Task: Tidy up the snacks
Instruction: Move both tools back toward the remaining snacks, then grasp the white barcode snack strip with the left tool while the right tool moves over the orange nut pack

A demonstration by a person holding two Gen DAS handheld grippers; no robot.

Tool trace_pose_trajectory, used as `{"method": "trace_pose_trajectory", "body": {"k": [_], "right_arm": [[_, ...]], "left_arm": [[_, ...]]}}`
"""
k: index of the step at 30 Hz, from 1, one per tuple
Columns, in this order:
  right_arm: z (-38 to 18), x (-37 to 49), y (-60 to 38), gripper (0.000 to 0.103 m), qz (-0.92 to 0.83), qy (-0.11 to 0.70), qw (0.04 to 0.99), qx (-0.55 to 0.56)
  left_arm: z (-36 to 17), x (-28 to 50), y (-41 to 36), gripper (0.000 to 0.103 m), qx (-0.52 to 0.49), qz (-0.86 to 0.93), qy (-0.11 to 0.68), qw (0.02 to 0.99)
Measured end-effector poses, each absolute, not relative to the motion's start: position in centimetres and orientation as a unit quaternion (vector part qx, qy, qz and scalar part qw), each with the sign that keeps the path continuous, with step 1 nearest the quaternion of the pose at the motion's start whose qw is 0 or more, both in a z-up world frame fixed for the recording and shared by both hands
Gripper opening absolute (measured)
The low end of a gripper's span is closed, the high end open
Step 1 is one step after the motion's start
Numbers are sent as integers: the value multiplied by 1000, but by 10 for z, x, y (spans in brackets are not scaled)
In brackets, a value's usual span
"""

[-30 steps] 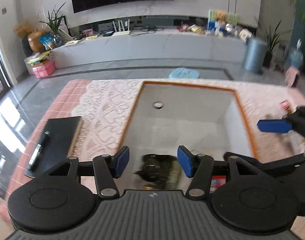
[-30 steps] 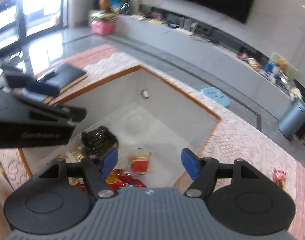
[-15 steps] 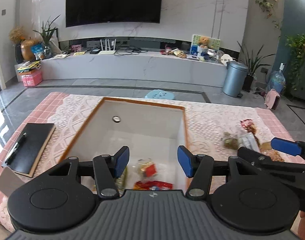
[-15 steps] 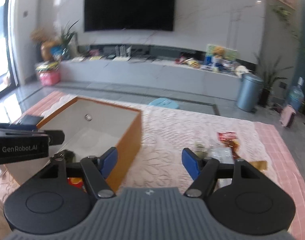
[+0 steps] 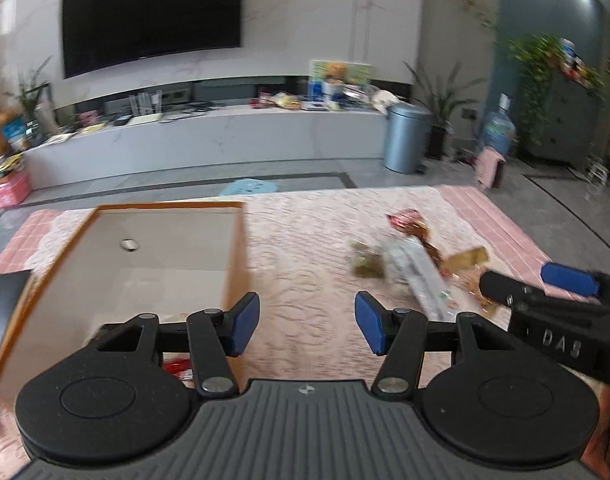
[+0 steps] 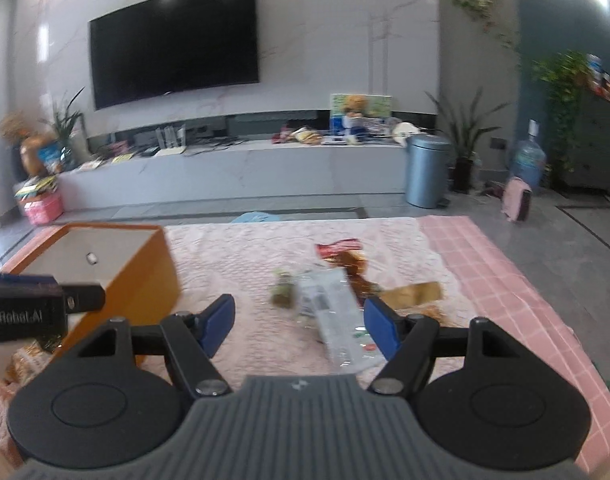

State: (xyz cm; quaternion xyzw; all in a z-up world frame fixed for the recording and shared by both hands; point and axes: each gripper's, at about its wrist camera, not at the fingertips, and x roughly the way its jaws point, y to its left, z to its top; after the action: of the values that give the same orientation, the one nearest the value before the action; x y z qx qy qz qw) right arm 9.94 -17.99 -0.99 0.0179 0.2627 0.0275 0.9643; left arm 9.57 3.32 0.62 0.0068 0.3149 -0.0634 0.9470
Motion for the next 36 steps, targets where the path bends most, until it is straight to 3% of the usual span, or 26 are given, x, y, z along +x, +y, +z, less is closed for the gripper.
{"method": "trace_pose_trajectory", "body": {"k": [4, 12, 17, 24, 36], "right_arm": [[-15, 103, -206, 69, 12, 266, 963, 31], [-23, 120, -244, 69, -11, 293, 954, 56], [-31, 135, -264, 69, -11, 306, 948, 88], [-52, 159, -286, 59, -16, 342, 931, 128], [-78, 208, -288, 56, -12, 392, 912, 122]], "left_arm": [[-3, 101, 7, 59, 33, -86, 314, 945], [-13, 121, -29, 59, 62, -107, 320, 939], [-19, 138, -40, 65, 59, -128, 329, 934], [-35, 166, -48, 65, 59, -148, 342, 926], [-64, 216, -57, 64, 20, -166, 379, 910]]}}
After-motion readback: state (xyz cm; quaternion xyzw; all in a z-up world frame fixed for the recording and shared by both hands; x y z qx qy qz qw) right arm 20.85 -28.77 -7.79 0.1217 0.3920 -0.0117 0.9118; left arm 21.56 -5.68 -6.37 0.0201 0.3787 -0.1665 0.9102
